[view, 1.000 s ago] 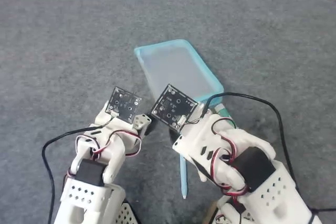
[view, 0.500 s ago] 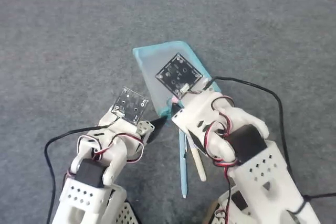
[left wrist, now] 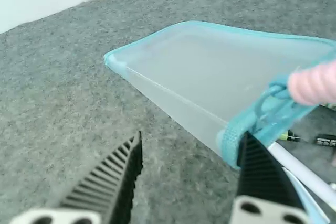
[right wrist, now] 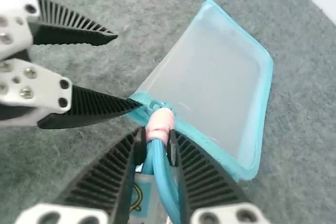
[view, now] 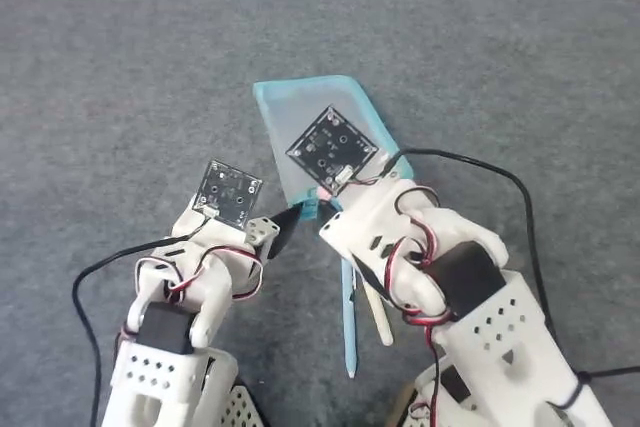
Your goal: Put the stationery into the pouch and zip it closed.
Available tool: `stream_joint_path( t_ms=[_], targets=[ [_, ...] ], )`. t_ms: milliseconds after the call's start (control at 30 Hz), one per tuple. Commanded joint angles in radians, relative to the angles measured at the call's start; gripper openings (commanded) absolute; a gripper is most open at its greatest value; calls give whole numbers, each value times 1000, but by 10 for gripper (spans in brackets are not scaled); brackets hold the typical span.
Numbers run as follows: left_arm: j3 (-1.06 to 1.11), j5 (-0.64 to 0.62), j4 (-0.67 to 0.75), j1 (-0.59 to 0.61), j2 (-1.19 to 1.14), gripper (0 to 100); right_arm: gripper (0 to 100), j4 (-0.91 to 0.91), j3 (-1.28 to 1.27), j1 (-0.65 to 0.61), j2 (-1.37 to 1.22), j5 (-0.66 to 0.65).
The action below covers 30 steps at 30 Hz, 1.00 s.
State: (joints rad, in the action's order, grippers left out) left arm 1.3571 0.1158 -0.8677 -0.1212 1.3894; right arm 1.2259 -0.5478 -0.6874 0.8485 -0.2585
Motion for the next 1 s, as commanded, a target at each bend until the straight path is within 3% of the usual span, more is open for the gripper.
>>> stream_joint_path(
  t_ms=[0,267,500,767,900,967],
  targets=[
    [19,-15,84,9,-14,273,6,58,91,-24,41,-2],
    [136,-25,258,17,-14,268,6,143,49,-25,122,-123],
    [111,-101,275,95,-14,267,6,142,-206,-13,285,-190],
    [111,-100,273,106,-14,267,6,159,-290,173,404,-255],
    [111,-97,273,104,-14,267,6,154,-290,183,403,-245],
    [111,-95,272,98,-14,267,7,122,-290,173,398,-166]
  ],
)
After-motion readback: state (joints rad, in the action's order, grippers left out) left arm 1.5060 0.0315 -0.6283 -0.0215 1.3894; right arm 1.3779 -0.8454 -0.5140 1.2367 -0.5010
